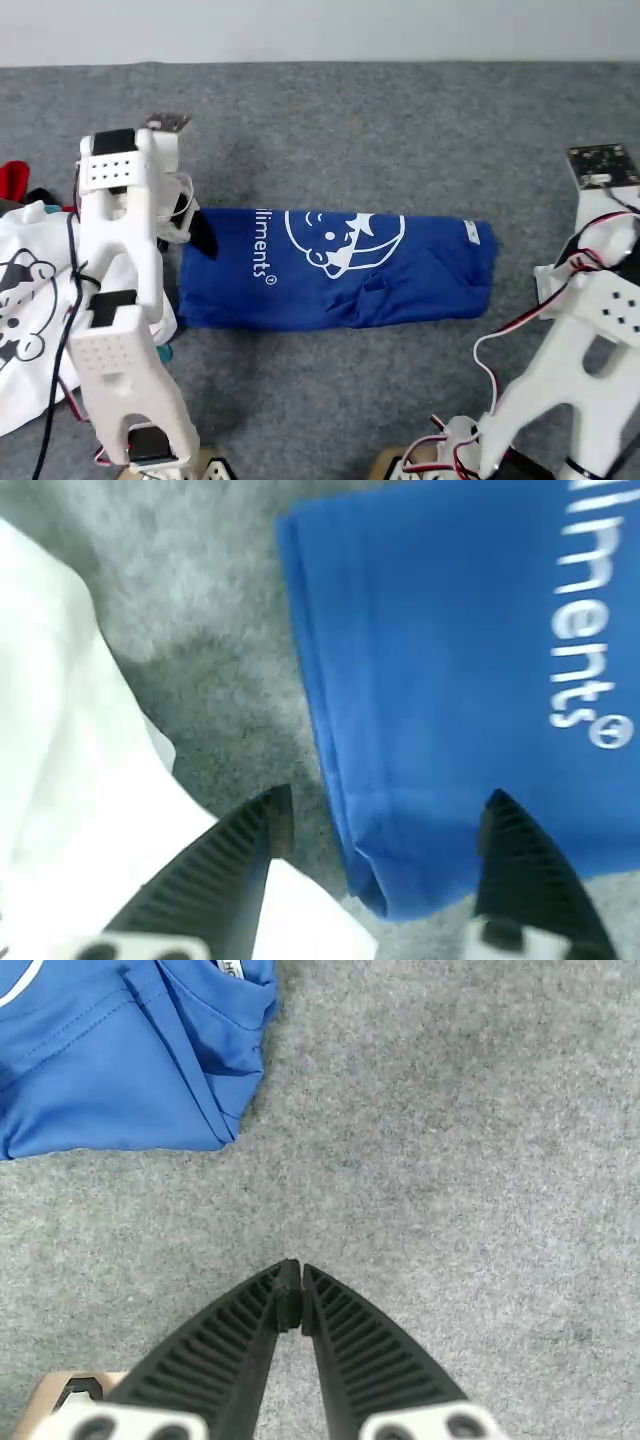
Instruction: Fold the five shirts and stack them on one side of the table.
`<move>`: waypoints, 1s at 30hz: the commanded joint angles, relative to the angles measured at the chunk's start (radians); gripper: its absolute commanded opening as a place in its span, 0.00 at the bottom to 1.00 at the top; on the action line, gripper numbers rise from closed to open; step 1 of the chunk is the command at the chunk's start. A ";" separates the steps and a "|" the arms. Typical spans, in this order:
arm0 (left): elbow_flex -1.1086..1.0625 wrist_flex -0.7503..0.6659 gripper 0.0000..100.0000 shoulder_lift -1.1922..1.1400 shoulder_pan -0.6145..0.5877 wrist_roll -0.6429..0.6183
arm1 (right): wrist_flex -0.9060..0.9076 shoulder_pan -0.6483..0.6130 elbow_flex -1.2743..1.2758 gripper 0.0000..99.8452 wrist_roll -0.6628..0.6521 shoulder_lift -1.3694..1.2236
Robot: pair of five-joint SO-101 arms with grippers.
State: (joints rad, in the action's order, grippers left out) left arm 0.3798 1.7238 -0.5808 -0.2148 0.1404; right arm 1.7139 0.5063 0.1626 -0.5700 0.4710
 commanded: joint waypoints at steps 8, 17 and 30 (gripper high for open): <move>0.007 -0.072 0.30 -0.064 -0.003 0.005 | 0.018 -0.007 -0.055 0.01 0.009 0.048; 0.008 -0.114 0.30 -0.175 -0.020 0.003 | 0.019 -0.005 -0.058 0.01 0.006 0.050; 0.151 -0.035 0.01 -0.305 0.052 0.011 | 0.016 -0.008 -0.060 0.01 0.008 0.050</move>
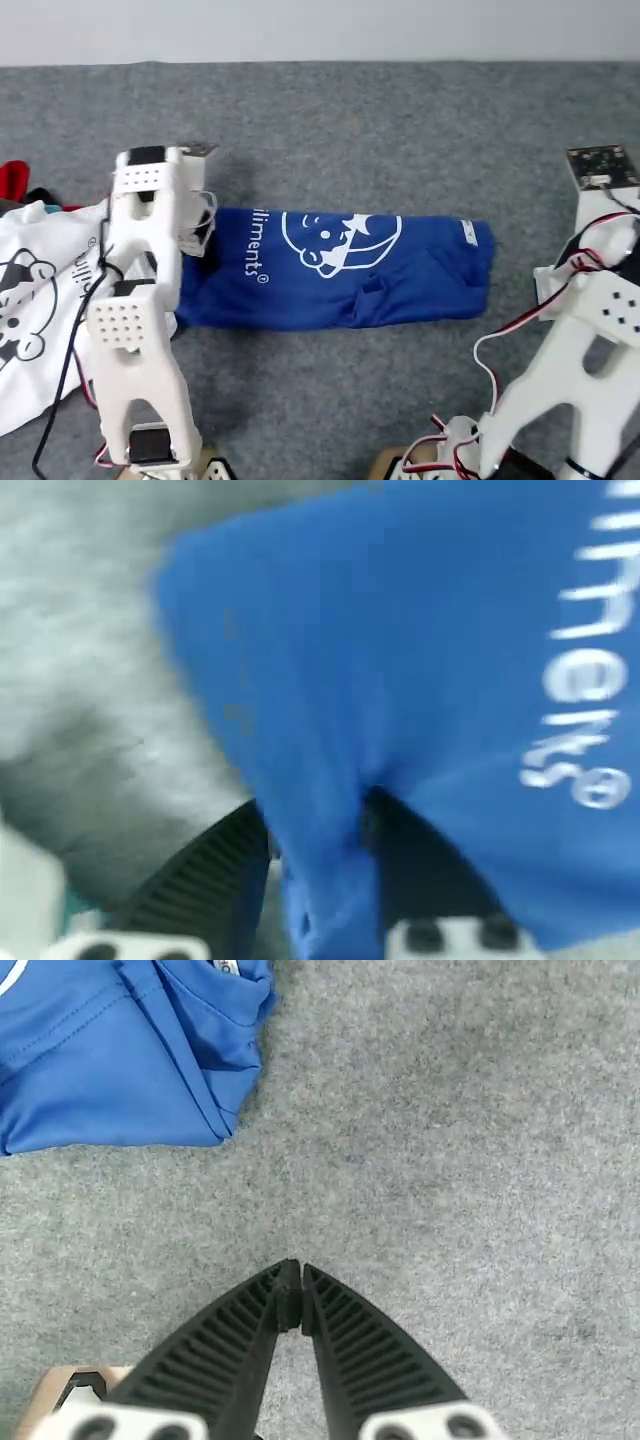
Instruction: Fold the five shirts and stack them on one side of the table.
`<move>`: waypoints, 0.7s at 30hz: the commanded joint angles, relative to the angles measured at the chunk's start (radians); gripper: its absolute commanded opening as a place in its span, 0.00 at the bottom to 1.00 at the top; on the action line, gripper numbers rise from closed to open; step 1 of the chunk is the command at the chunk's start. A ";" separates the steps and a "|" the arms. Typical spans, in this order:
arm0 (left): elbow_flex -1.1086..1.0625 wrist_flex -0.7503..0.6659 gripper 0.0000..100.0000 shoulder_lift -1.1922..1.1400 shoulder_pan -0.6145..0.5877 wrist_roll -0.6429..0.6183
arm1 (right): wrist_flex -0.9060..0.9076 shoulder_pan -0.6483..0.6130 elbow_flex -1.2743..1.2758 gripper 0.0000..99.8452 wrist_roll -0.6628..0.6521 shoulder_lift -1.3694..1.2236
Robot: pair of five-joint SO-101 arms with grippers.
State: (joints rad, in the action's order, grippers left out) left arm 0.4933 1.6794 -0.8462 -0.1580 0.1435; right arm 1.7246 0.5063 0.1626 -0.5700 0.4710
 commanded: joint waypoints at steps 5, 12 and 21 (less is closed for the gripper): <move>0.087 0.072 0.00 -0.021 0.034 0.006 | 0.008 -0.005 -0.060 0.01 0.005 0.050; 0.065 0.075 0.00 0.140 0.081 0.000 | 0.008 -0.005 -0.060 0.01 0.005 0.050; -0.094 0.075 0.00 0.499 0.210 0.000 | -0.001 -0.005 -0.057 0.01 0.008 0.050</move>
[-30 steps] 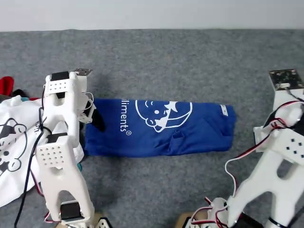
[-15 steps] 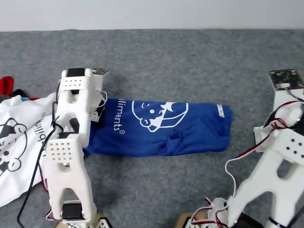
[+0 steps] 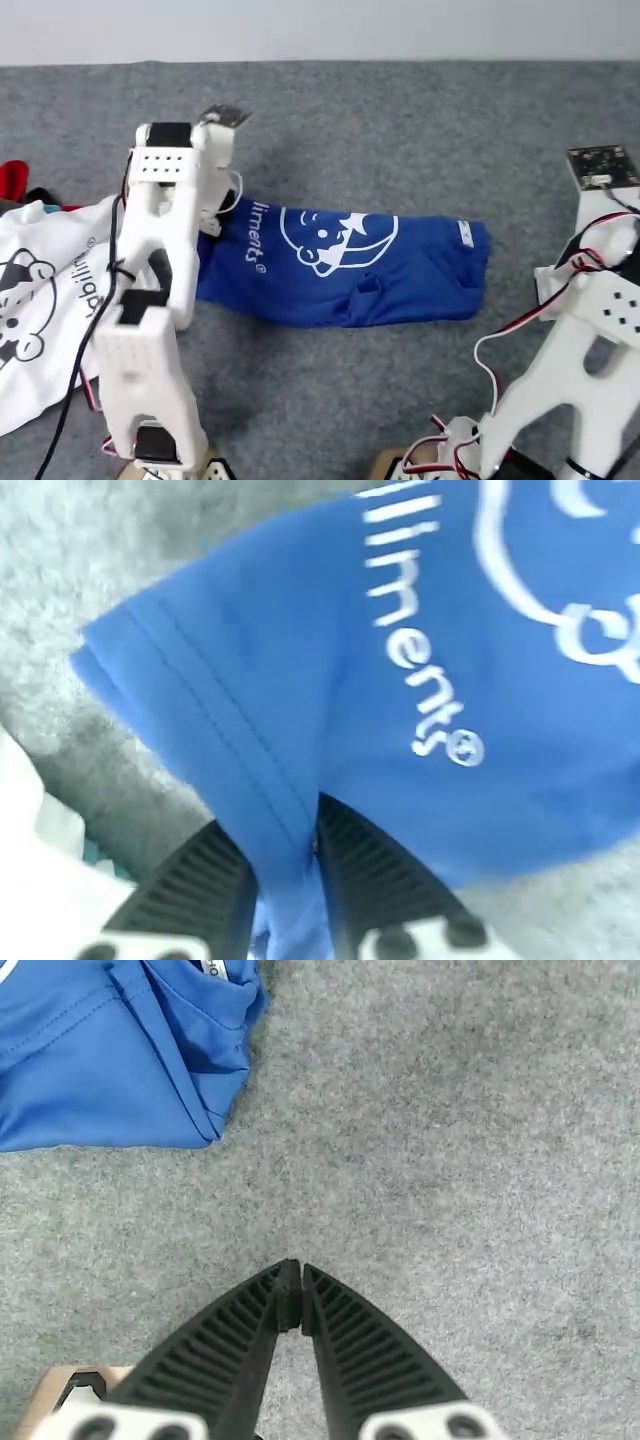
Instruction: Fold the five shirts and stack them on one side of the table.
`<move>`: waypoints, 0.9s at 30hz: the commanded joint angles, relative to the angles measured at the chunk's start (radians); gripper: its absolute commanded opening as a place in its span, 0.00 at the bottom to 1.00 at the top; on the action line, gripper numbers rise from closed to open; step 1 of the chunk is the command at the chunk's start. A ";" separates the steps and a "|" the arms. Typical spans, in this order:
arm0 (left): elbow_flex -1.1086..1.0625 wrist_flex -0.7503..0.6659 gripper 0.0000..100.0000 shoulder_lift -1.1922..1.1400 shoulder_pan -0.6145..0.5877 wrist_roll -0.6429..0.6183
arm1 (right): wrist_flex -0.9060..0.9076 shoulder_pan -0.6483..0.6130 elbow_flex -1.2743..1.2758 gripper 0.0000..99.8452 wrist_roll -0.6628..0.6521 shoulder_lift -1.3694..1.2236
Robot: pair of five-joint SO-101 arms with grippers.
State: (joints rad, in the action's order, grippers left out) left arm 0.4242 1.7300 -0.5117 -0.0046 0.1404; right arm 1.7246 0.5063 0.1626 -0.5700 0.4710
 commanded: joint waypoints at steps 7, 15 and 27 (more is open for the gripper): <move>-0.038 0.023 0.00 0.304 0.242 -0.068 | -0.002 -0.005 -0.055 0.01 0.009 0.042; 0.102 0.015 0.00 0.176 0.405 -0.161 | -0.002 -0.005 -0.055 0.01 0.009 0.041; 0.498 0.021 0.00 -0.080 0.597 -0.238 | -0.002 -0.005 -0.054 0.01 0.008 0.039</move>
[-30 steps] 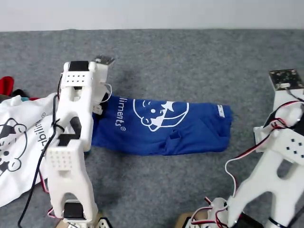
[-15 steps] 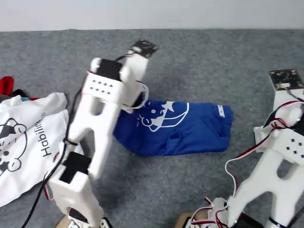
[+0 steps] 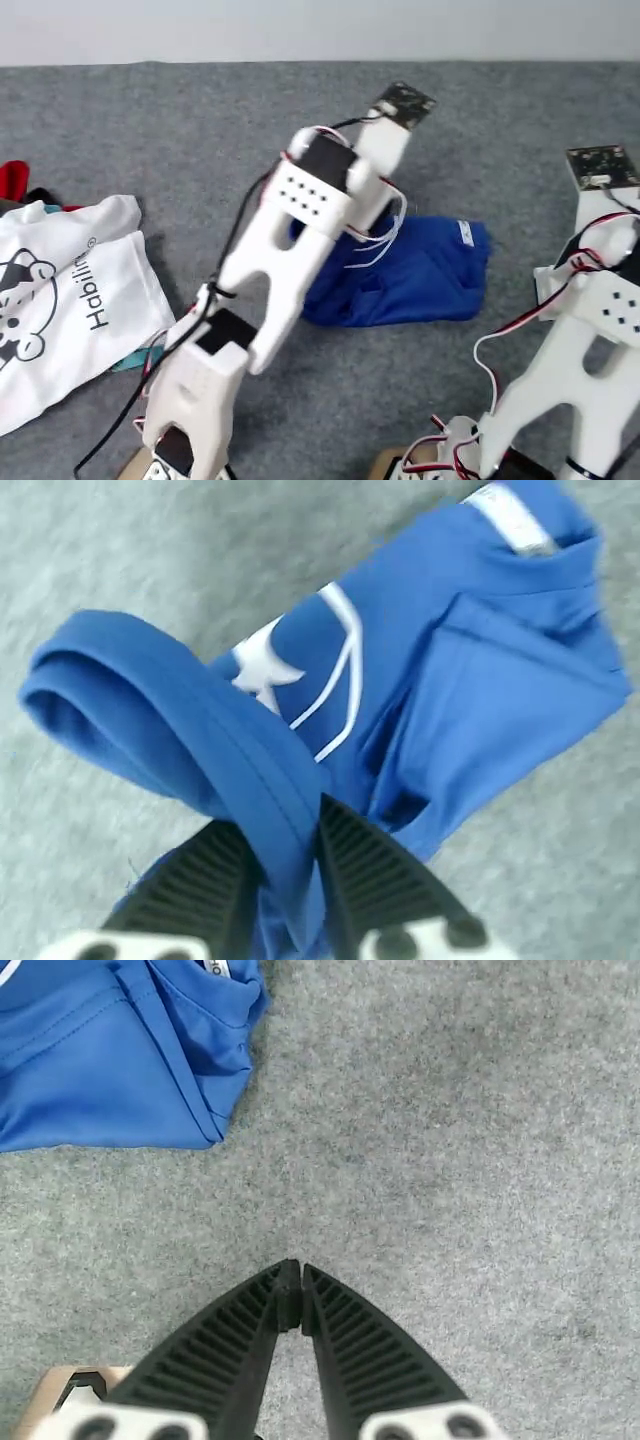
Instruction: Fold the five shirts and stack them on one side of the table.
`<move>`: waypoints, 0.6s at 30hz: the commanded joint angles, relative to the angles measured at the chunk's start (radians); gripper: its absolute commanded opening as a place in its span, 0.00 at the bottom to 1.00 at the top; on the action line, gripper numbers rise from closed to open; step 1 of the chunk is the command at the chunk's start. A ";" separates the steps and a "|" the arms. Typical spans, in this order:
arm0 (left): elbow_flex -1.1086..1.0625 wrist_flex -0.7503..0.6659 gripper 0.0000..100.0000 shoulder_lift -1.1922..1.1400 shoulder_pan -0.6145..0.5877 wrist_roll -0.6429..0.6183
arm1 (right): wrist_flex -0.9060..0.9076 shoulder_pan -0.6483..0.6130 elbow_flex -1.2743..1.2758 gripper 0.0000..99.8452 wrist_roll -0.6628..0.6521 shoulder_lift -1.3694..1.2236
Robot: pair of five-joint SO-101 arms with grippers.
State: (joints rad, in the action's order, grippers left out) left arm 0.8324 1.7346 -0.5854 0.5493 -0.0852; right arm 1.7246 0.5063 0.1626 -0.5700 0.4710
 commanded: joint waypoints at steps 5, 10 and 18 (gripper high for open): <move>0.148 0.017 0.00 -0.044 0.101 -0.012 | -0.002 -0.005 -0.054 0.01 0.009 0.039; 0.150 -0.003 0.01 -0.046 0.127 -0.012 | -0.002 -0.005 -0.054 0.01 0.009 0.039; 0.154 -0.061 0.19 -0.098 0.144 -0.063 | -0.002 -0.005 -0.054 0.01 0.011 0.039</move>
State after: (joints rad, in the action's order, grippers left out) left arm 0.9490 1.7070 -0.6851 0.6767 -0.0990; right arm 1.7246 0.5063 0.1626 -0.5700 0.4710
